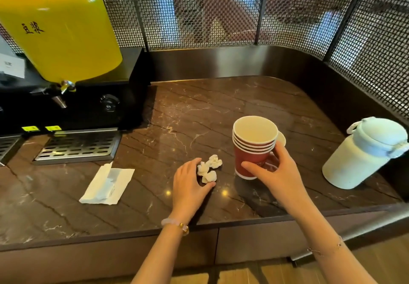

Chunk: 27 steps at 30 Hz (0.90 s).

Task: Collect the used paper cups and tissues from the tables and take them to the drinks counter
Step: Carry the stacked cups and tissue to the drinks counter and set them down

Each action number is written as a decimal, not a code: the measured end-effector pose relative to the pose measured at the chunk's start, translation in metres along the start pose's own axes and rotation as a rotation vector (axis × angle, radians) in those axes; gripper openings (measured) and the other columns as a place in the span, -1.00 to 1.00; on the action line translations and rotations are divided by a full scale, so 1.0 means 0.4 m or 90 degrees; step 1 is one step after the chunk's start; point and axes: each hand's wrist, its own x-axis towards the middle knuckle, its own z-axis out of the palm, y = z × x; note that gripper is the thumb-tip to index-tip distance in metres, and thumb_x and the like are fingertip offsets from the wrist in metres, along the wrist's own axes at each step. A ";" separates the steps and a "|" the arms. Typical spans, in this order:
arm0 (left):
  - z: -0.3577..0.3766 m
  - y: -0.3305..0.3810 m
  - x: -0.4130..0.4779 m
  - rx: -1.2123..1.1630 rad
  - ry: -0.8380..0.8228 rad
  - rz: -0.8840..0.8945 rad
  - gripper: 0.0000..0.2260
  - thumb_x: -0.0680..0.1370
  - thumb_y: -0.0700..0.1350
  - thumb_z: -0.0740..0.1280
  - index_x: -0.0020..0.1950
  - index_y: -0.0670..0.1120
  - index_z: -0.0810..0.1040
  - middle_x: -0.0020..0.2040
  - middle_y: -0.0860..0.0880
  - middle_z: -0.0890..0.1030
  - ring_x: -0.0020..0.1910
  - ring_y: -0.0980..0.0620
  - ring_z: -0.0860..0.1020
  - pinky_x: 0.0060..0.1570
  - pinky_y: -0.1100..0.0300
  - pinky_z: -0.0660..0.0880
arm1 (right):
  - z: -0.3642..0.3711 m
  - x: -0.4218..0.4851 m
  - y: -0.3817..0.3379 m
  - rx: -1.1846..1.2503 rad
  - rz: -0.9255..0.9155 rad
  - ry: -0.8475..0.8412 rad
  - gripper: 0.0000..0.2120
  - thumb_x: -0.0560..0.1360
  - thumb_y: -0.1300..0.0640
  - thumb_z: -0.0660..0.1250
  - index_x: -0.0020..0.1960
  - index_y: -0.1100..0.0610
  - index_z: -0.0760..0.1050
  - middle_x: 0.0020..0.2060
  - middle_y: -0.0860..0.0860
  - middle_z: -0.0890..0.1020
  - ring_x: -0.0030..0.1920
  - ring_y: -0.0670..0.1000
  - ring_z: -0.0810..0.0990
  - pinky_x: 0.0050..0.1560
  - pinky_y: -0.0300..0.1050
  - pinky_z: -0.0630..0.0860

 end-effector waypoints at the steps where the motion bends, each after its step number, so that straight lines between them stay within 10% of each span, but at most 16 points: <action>1: -0.003 -0.001 0.000 0.002 -0.004 0.001 -0.35 0.35 0.11 0.49 0.37 0.04 0.34 0.28 0.09 0.43 0.29 0.05 0.32 0.26 0.13 0.32 | 0.002 0.001 0.000 0.001 -0.002 -0.002 -0.43 0.31 0.07 0.52 0.09 -0.35 0.29 -0.01 -0.45 0.42 -0.05 -0.59 0.40 -0.26 -0.63 0.36; 27: -0.213 0.156 -0.004 0.279 0.194 0.259 -0.63 0.53 0.05 0.29 0.27 -0.09 0.49 0.19 -0.05 0.55 0.22 -0.07 0.47 0.32 -0.05 0.29 | -0.039 0.026 -0.081 0.006 -0.053 0.014 -0.25 0.17 -0.19 0.45 0.30 -0.23 0.24 0.07 -0.41 0.44 0.01 -0.37 0.50 -0.24 -0.50 0.44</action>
